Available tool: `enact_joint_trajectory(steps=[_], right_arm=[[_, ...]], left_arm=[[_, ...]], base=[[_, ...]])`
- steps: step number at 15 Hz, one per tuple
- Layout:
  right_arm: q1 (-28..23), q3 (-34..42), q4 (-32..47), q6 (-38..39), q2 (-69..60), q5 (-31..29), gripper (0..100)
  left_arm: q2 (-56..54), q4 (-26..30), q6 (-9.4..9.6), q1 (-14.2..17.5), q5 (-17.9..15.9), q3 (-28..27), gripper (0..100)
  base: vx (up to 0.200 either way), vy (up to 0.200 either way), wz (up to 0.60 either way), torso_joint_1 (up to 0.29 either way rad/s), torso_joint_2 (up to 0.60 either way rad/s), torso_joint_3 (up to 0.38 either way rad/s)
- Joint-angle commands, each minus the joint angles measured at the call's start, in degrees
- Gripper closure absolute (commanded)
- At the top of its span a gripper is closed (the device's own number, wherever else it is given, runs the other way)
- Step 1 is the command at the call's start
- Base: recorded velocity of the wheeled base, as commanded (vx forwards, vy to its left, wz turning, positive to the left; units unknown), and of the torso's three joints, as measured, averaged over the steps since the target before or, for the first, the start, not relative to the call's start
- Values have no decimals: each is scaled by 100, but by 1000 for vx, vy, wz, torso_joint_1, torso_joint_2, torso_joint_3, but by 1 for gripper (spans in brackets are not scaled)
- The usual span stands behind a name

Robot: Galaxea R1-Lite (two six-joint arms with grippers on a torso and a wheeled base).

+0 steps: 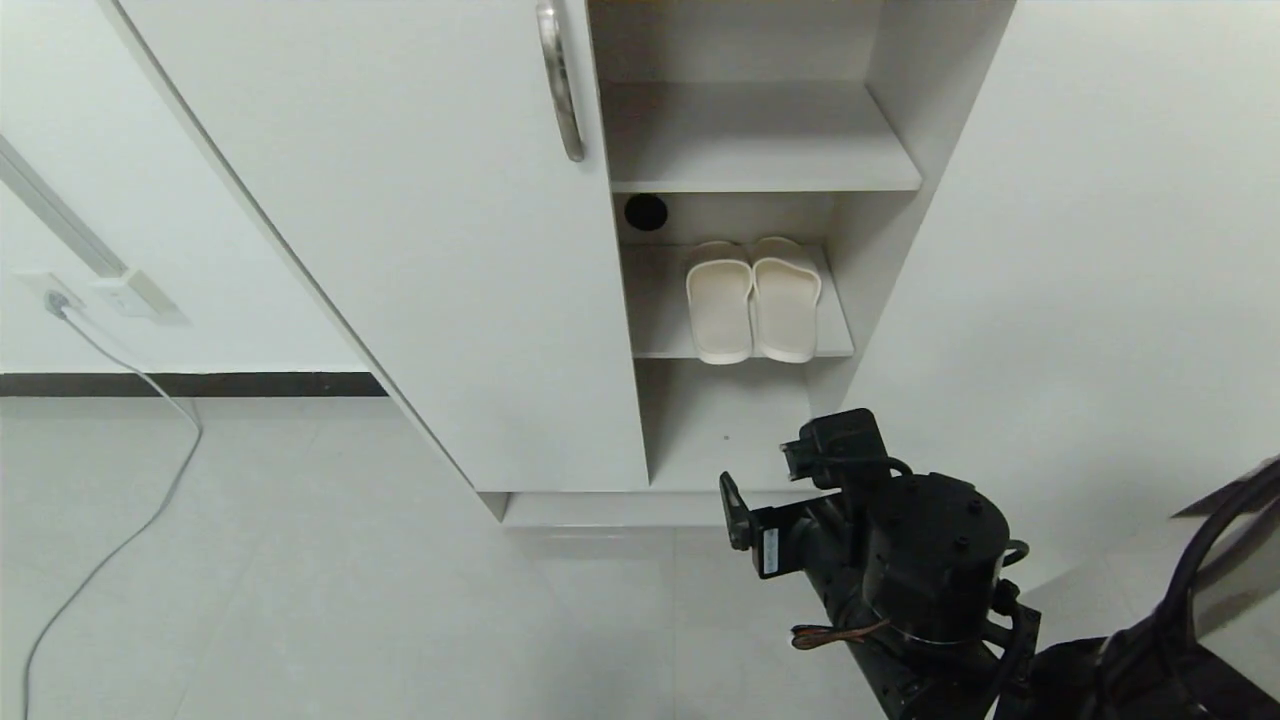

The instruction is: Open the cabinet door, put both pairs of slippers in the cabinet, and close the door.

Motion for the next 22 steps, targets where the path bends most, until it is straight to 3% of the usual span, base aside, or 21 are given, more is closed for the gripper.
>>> enact_joint_trajectory(steps=[1,16,22], right_arm=[[4,0,-13,8,61,0,0],[4,61,-22,-1,114,0,0],[4,70,-22,8,123,0,0]], left_arm=[[9,-5,-25,0,3,0,100],[9,-5,-16,0,3,0,100],[9,-5,-16,0,3,-9,100]], base=[[0,0,0,0,0,0],[0,0,0,0,0,3],[0,0,0,0,3,186]])
